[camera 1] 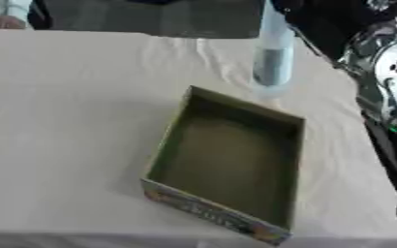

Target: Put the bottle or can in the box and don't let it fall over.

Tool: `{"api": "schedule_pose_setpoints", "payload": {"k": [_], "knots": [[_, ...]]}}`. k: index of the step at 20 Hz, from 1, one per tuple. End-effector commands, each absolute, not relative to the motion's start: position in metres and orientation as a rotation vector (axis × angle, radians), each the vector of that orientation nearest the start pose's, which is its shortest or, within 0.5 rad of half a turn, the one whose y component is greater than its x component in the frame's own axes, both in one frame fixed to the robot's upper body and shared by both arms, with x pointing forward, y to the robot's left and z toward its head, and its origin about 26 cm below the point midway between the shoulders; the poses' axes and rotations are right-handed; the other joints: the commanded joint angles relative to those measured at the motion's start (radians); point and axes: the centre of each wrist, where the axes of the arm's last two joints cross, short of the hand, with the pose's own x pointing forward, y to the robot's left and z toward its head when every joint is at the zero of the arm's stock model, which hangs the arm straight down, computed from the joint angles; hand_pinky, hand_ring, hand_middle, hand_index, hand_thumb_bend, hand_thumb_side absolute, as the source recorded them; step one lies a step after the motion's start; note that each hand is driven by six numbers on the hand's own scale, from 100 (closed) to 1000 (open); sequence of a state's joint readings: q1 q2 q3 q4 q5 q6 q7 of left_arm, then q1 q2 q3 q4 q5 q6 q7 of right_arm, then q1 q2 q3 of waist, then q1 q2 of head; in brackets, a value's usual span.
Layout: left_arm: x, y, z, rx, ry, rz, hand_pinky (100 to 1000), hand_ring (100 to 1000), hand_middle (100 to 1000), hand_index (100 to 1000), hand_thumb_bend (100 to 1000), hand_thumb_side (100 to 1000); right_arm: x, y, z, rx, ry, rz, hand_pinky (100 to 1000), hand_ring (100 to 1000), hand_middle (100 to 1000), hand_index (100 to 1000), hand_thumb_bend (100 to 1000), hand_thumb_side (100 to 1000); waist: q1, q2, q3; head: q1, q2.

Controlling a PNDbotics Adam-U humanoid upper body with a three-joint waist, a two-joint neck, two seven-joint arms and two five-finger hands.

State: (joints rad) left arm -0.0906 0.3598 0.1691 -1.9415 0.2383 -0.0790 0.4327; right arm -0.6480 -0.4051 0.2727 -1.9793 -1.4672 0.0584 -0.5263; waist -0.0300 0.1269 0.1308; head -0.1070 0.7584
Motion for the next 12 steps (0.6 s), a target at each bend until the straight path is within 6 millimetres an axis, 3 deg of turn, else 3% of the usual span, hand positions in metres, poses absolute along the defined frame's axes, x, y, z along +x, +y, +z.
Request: {"api": "schedule_pose_setpoints", "payload": {"k": [1, 12], "knots": [[0.276, 0.335, 0.157, 0.406, -2.157, 0.331, 924, 921, 800, 821, 556, 712, 0.303, -0.166, 0.272, 1.213, -1.502, -0.221, 100, 100, 127, 1000, 314, 1000, 0.005, -0.017, 0.0, 0.004, 0.005], [0.277, 0.334, 0.157, 0.397, -2.159, 0.332, 923, 922, 801, 821, 557, 712, 0.292, -0.151, 0.217, 1.196, -1.252, -0.183, 100, 100, 100, 984, 346, 1000, 0.009, -0.011, 0.005, -0.002, -0.001]]}}
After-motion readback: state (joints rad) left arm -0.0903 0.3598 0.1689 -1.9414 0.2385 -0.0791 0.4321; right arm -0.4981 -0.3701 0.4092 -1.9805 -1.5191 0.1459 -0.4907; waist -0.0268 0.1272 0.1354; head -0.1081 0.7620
